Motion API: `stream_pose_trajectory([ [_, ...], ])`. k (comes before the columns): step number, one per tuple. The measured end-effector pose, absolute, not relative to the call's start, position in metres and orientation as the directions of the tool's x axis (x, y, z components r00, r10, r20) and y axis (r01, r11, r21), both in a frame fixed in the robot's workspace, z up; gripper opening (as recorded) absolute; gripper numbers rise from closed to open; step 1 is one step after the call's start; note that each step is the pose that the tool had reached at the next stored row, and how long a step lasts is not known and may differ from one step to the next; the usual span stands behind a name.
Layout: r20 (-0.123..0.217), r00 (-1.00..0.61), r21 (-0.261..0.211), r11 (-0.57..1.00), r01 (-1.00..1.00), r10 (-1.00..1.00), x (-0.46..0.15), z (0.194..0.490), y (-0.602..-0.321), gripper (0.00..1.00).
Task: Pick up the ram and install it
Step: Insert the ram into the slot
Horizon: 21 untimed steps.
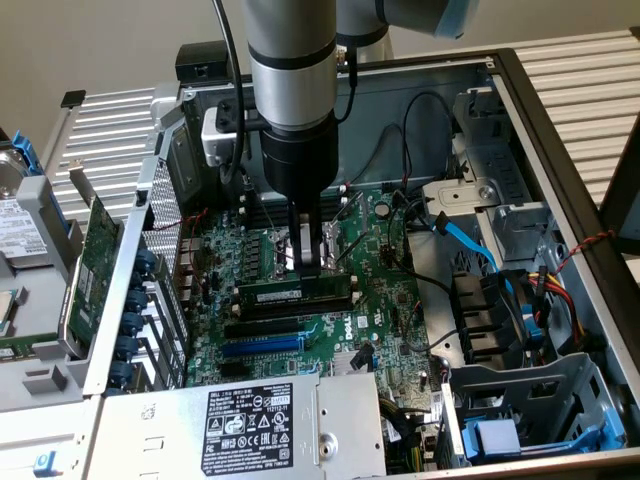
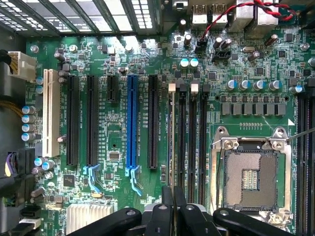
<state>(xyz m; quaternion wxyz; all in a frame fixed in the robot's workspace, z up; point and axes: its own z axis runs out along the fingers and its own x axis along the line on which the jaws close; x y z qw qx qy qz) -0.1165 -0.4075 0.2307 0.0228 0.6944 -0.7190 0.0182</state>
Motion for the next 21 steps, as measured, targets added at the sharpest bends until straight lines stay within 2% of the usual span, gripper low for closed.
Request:
stream_pose_trajectory([
  [21,0.058,-0.037,-0.006,0.036,-0.999,-0.998,-0.1178,0.2271,-0.4072,0.13],
])
